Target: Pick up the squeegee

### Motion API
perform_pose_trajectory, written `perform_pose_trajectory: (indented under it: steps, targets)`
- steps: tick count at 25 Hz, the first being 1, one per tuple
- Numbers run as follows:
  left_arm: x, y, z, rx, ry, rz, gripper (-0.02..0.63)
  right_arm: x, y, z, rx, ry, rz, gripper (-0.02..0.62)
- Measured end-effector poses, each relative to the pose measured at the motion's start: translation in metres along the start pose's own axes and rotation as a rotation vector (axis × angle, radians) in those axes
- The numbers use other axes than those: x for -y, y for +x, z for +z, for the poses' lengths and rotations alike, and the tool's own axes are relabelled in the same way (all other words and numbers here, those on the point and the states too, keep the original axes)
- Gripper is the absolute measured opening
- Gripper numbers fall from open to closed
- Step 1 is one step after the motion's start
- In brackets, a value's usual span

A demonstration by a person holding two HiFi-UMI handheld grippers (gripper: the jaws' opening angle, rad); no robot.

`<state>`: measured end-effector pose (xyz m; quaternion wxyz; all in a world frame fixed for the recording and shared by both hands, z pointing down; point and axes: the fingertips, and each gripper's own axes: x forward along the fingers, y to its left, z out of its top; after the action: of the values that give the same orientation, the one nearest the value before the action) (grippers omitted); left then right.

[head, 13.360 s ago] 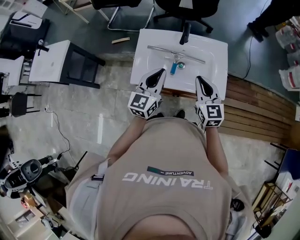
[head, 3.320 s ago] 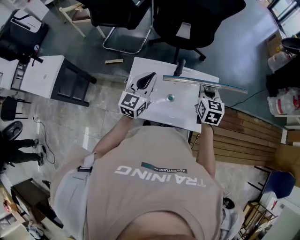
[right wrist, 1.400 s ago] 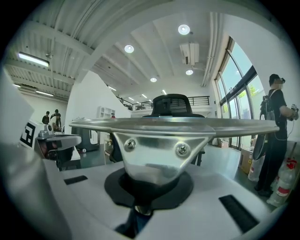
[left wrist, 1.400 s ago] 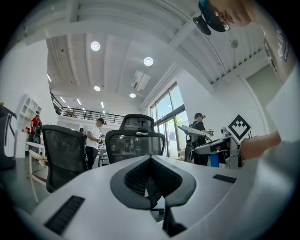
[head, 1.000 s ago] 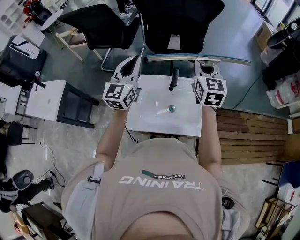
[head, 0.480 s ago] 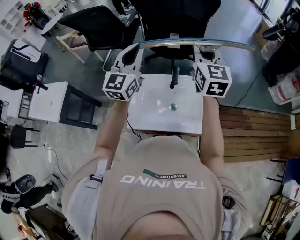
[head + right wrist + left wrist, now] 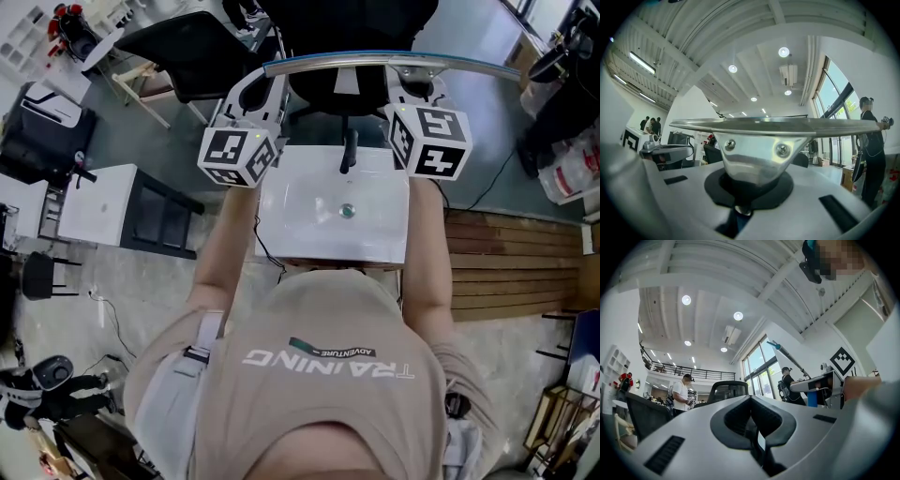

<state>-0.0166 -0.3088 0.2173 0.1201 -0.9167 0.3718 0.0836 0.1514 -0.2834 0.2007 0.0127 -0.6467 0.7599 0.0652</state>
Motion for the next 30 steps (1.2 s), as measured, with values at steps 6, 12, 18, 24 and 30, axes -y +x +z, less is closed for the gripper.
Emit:
perform_pose_trajectory:
  steps: [6,12,18,24,30]
  targets:
    - [-0.01,0.011,0.021,0.014,0.014,0.01,0.012,0.005,0.003,0.028,0.032,0.011,-0.023,0.038]
    - [-0.011,0.025,0.039,0.018,0.022,-0.005,0.012,0.007,0.009,0.039,0.047,0.011,-0.024,0.038]
    - [-0.009,0.029,0.045,0.021,0.022,-0.006,0.012,0.004,0.013,0.045,0.045,0.006,-0.024,0.038]
    - [-0.012,0.028,0.042,0.007,0.058,0.011,0.012,0.006,0.016,0.045,0.048,0.014,-0.02,0.038]
    - [-0.019,0.024,0.041,0.005,0.045,0.028,0.012,0.002,0.019,0.038,0.036,0.03,-0.004,0.039]
